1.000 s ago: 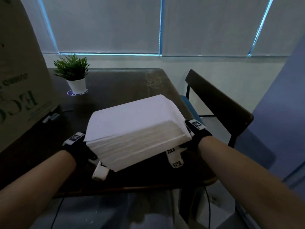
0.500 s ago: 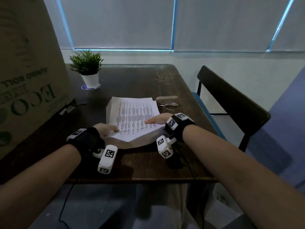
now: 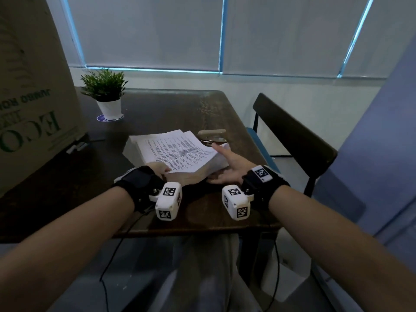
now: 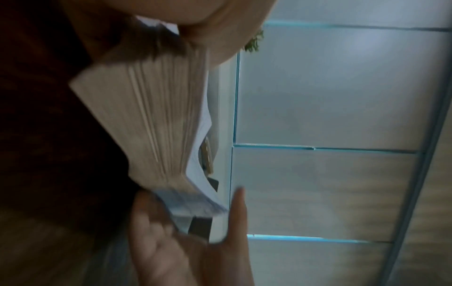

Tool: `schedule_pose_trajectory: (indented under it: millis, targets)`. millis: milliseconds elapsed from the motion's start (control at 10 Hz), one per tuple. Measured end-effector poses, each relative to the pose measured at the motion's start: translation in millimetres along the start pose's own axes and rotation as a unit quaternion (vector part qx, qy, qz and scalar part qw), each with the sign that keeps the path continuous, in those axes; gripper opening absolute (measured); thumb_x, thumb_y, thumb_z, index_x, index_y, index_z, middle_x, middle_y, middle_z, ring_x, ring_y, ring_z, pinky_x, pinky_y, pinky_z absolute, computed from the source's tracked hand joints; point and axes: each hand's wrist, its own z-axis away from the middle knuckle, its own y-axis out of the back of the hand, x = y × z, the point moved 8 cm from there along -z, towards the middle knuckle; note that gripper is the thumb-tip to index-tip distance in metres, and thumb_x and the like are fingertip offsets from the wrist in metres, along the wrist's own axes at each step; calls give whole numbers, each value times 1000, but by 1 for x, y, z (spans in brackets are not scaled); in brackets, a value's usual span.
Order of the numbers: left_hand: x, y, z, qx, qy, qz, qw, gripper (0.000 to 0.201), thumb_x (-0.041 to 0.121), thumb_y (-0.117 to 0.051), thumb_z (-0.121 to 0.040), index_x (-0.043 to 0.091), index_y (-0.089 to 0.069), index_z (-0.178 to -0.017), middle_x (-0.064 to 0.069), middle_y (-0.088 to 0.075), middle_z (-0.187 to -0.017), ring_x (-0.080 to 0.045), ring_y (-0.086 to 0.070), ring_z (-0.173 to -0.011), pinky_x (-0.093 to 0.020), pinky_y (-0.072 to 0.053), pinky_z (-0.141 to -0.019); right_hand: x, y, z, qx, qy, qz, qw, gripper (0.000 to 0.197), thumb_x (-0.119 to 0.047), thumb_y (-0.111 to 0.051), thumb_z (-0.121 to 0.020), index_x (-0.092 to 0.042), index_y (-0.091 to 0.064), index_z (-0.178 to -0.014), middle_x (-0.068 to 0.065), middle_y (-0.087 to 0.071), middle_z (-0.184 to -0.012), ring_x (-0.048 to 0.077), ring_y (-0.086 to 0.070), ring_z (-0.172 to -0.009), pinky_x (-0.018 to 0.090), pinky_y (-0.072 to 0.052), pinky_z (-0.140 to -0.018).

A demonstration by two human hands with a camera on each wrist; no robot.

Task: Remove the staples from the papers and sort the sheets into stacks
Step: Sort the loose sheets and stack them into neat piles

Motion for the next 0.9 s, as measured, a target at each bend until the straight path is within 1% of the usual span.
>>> schedule_pose_trajectory:
  millis: [100, 200, 300, 400, 500, 600, 700, 800, 900]
  targets:
    - [-4, -36, 14, -23, 14, 65, 998, 24, 2, -40, -97, 5, -45, -74, -12, -49, -78, -22, -49, -65, -32, -46, -63, 20, -6, -1, 21, -33, 68, 997, 54, -16, -82, -75, -6, -57, -122, 20, -51, -140, 33, -53, -124, 47, -38, -111]
    - [-13, -59, 33, -85, 53, 75, 992, 26, 6, -37, -99, 0, -45, -75, -15, -48, -74, -22, -48, -65, -34, -43, -72, 24, 1, -8, 62, 6, 120, 991, 35, -4, -56, -96, -1, -53, -131, 15, -56, -137, 29, -59, -116, 38, -46, -100]
    - [-16, -51, 46, -61, 78, 32, 995, 11, 1, -54, -86, 3, -47, -78, -16, -47, -69, -25, -50, -50, -24, -45, -43, 0, 17, -3, 110, 104, 197, 969, 40, 10, -61, -86, 2, -55, -125, 15, -62, -128, 32, -58, -117, 42, -51, -93]
    - [11, -14, 44, 79, -14, -49, 996, 56, 9, -68, -77, 0, -42, -126, -19, -50, -115, -34, -55, -98, -38, -50, -76, -57, 18, 25, 151, 253, 493, 819, 45, -2, -69, -78, -8, -50, -118, 6, -60, -115, 27, -58, -107, 42, -50, -93]
    - [88, 4, 47, 159, -279, -260, 911, 106, 19, -82, -67, 6, -16, -148, -17, -21, -151, -32, -21, -140, -39, -24, -113, -102, -10, 52, 119, 343, 701, 614, 52, -10, -65, -82, -18, -45, -130, 10, -63, -117, 30, -61, -106, 38, -50, -85]
    - [136, -11, 31, 56, -389, -309, 866, 113, 15, -86, -64, 4, -13, -149, -14, -20, -154, -27, -20, -142, -35, -21, -116, -138, -33, 69, 112, 387, 766, 501, 54, -14, -67, -83, -24, -48, -133, 9, -63, -123, 30, -60, -110, 38, -45, -84]
    - [144, -24, 20, -107, -351, -271, 890, 84, 33, -87, -60, 21, -46, -131, 6, -58, -125, -17, -55, -117, -17, -48, -87, -167, -49, 74, 107, 371, 785, 484, 54, -12, -72, -82, -24, -51, -130, 5, -62, -125, 27, -57, -112, 38, -44, -88]
    - [133, -27, 2, -152, -311, -209, 915, 64, 55, -85, -47, 26, -65, -100, 6, -74, -93, -14, -70, -87, -27, -57, -77, -190, -56, 61, 96, 331, 770, 537, 56, -4, -75, -79, -20, -54, -128, 5, -61, -124, 22, -57, -108, 33, -48, -87]
    - [111, -27, -21, -135, -269, -132, 944, 27, 18, -78, -72, 16, -69, -97, -8, -73, -97, -27, -70, -89, -48, -53, -89, -196, -69, 40, 115, 335, 763, 540, 60, -1, -74, -79, -15, -52, -134, 7, -60, -129, 22, -56, -116, 23, -41, -84]
